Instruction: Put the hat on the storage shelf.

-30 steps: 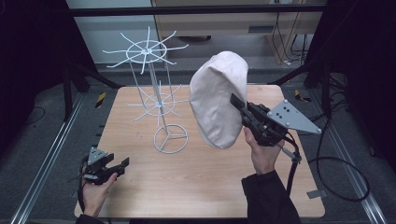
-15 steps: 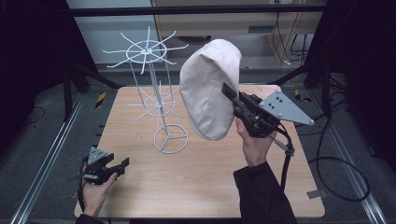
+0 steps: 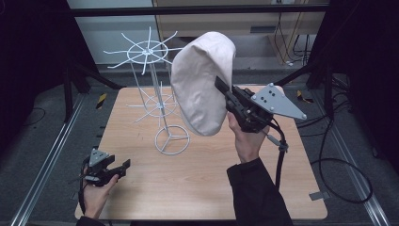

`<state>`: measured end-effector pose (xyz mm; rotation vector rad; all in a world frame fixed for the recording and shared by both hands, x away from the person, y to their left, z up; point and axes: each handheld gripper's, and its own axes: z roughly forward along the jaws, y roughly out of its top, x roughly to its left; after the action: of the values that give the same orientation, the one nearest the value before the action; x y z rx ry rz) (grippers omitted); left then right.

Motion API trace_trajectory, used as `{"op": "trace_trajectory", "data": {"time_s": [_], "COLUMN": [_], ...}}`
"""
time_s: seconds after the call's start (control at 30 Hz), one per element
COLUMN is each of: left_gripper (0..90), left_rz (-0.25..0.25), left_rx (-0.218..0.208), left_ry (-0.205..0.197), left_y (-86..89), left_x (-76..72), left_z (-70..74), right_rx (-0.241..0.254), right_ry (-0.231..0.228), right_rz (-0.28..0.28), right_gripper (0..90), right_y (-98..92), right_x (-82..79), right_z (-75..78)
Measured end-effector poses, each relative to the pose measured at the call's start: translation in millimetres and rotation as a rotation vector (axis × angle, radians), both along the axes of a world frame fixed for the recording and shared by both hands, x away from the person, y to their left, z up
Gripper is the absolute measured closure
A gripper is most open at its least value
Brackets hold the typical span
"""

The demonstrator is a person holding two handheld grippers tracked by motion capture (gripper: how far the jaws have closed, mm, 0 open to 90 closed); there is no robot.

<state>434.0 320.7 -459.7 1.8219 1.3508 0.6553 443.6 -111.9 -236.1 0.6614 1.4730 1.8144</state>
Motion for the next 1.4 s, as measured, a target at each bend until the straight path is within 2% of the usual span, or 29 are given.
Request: {"op": "trace_trajectory", "data": {"time_s": [0.3,0.4,0.53,0.7,0.8,0.97,1.23,1.4], "left_gripper": [32.3,32.2,32.2,32.2,32.1,32.1,32.1,32.0], "left_rz": [-0.002,0.001,0.001,0.0,0.001,-0.001,-0.004,-0.006], "left_rx": [-0.001,-0.001,-0.003,-0.002,-0.003,-0.001,0.001,0.004], "left_ry": [0.003,0.003,0.003,0.003,0.003,0.003,0.007,0.006], "left_y": [0.1,0.4,0.7,0.9,1.4,0.0,-0.5,-0.9], "left_x": [0.6,0.4,0.2,0.0,0.4,0.3,0.6,0.4], "left_z": [-0.6,-0.8,-0.5,-0.8,-0.7,-0.7,-1.3,-1.1], "right_rx": [-0.009,-0.034,-0.069,-0.112,-0.088,-0.114,-0.105,-0.106], "right_ry": [-0.015,-0.011,0.004,0.034,0.054,0.06,0.08,0.109], "right_rz": [0.01,0.014,0.022,0.029,0.049,0.055,0.06,0.062], "right_gripper": [88.8,88.7,88.7,88.6,88.6,88.2,87.8,87.2], "right_y": [18.9,27.2,37.7,48.1,49.1,52.3,47.6,46.1], "right_x": [8.1,11.1,14.9,19.3,21.5,21.3,21.5,23.7], "right_z": [10.1,9.9,5.5,-7.9,-13.5,-16.9,-22.4,-28.9]}}
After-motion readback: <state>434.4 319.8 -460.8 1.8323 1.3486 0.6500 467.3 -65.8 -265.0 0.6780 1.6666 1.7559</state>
